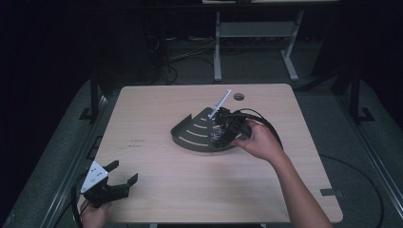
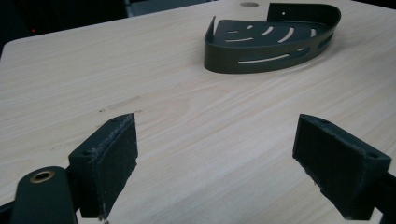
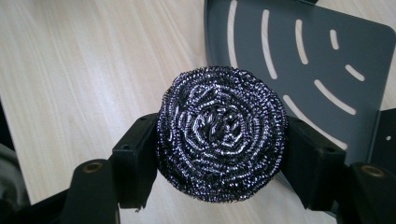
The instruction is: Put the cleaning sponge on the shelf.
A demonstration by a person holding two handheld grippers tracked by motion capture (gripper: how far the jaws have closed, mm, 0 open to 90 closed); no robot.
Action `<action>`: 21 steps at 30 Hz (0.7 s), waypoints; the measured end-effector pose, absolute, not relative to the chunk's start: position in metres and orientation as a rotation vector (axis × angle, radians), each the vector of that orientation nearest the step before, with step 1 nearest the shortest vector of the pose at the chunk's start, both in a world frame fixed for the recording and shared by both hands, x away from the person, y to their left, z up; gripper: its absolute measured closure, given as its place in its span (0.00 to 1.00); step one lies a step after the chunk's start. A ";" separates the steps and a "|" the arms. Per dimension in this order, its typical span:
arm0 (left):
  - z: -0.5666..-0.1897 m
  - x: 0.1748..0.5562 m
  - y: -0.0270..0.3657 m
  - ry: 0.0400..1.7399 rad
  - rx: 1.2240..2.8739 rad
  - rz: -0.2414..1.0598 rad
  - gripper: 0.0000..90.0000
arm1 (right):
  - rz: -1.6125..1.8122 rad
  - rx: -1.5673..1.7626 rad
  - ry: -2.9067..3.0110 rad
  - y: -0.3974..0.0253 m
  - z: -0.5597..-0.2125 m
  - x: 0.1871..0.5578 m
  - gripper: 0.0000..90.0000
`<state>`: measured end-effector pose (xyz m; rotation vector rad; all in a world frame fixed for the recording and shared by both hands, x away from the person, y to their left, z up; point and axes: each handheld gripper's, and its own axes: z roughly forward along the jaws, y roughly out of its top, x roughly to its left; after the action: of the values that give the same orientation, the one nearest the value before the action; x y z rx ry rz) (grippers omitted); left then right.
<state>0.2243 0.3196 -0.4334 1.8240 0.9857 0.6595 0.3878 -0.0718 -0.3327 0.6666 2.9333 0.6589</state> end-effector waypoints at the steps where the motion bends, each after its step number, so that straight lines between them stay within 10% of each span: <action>1: -0.433 0.224 0.320 0.988 1.820 0.657 0.15 | 0.654 0.668 2.934 -0.070 -0.332 0.390 0.36; 21: -0.433 0.224 0.319 0.986 1.817 0.661 0.15 | 0.591 0.755 2.948 -0.062 -0.363 0.424 0.36</action>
<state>0.2243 0.3188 -0.4335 1.8174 0.9859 0.6606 0.4242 -0.0622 -0.3629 0.7552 2.9479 0.5913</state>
